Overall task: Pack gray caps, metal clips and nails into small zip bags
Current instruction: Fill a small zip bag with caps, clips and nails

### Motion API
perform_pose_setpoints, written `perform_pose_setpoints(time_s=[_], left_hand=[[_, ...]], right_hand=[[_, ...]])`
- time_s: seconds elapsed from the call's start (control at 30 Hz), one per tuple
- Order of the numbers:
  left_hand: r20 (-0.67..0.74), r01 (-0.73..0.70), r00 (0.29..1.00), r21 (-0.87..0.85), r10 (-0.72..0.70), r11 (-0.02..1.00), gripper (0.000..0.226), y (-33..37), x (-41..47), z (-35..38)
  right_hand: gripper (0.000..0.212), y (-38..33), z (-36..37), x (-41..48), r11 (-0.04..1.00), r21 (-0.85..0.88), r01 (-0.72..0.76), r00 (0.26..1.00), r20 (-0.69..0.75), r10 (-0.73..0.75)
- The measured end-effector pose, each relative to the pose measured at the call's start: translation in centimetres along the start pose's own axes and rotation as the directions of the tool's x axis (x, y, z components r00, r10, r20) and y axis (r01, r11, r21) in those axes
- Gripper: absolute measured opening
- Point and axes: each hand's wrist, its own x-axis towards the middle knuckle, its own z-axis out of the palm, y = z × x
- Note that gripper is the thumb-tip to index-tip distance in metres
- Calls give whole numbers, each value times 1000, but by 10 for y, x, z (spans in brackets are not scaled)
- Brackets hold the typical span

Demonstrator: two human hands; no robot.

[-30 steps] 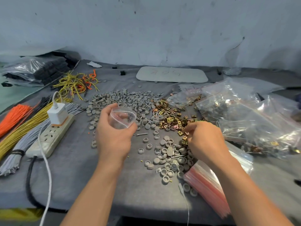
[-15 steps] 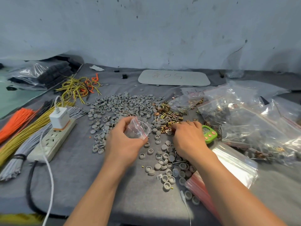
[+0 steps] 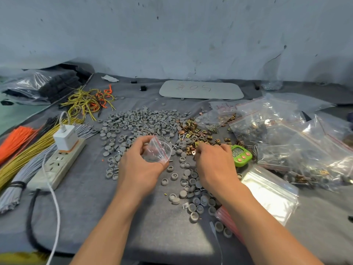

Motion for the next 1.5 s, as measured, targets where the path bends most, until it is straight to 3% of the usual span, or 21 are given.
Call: perform_pose_setpoints(time_s=[0.1,0.2,0.33,0.53,0.67,0.77,0.93,1.03,1.2,1.33,1.5], left_hand=[[6,-4,1000,24,4,1000,61,1,-1,2],[9,-20,1000,51,20,999,62,2,-2,5],[14,-44,999,79,43,996,62,2,-4,6],[25,-49,999,71,47,996,63,3,-6,5],[44,-56,998,69,53,996,63,4,-7,7],[47,-66,997,82,62,994,62,6,-8,10],[48,-61,997,99,57,993,63,6,-7,11],[43,-62,997,106,58,992,63,5,-7,10],[48,-66,997,110,61,992,63,8,-9,11],[47,-64,997,108,59,992,62,8,-9,10],[49,-67,997,103,62,992,60,7,-9,9]], right_hand=[[14,-6,-6,-6,941,335,-42,990,-115,85],[16,-10,-12,-16,857,510,-74,994,-31,105],[12,-5,-16,-19,831,529,-169,984,132,116],[23,4,-26,-23,642,705,-302,953,242,182],[28,7,-24,-23,457,827,-328,942,250,224],[35,7,-24,-22,378,865,-330,939,263,220],[28,6,-26,-24,202,914,-352,929,314,196],[22,8,-28,-24,92,921,-378,917,358,177],[22,9,-31,-23,-175,865,-470,868,489,85],[38,10,-31,-25,-204,847,-491,866,500,-8],[39,9,-30,-27,-132,890,-437,898,440,-12]])
